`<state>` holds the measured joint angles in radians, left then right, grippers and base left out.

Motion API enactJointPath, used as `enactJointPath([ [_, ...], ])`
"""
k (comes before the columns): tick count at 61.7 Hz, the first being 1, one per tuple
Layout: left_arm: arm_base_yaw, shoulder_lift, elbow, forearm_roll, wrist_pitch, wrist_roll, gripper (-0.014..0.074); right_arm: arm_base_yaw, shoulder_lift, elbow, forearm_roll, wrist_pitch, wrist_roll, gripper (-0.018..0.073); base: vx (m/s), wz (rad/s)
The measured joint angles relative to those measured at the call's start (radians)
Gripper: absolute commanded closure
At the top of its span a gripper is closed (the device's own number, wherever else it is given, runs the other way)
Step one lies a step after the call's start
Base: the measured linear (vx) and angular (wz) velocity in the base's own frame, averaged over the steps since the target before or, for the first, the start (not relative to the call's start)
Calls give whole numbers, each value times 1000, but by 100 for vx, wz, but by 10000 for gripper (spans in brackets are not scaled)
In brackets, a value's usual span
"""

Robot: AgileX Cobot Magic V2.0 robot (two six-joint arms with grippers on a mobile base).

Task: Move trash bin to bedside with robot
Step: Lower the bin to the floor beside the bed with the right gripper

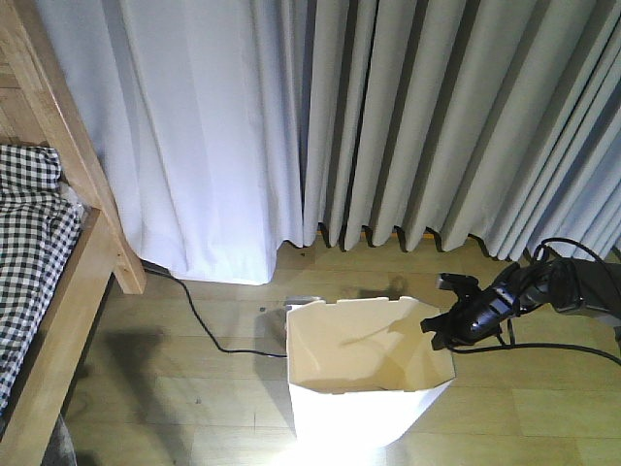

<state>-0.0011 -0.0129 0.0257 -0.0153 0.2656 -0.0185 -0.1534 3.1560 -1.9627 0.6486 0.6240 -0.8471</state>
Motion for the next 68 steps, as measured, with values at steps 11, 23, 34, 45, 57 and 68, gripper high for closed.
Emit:
enactJointPath([
  [11, 0, 0, 0, 0, 0, 0, 603, 0, 7, -16, -2, 10, 15, 531, 0, 0],
  [23, 0, 0, 0, 0, 0, 0, 603, 0, 10, -24, -9, 12, 41, 530, 0, 0],
  [34, 0, 0, 0, 0, 0, 0, 603, 0, 11, -28, -10, 16, 41, 523, 0, 0],
  [45, 0, 0, 0, 0, 0, 0, 603, 0, 11, -28, -11, 16, 41, 470, 0, 0],
  [57, 0, 0, 0, 0, 0, 0, 603, 0, 14, -29, -5, 30, 41, 309, 0, 0],
  [68, 0, 0, 0, 0, 0, 0, 603, 0, 17, -29, 0, 61, 43, 99, 0, 0],
])
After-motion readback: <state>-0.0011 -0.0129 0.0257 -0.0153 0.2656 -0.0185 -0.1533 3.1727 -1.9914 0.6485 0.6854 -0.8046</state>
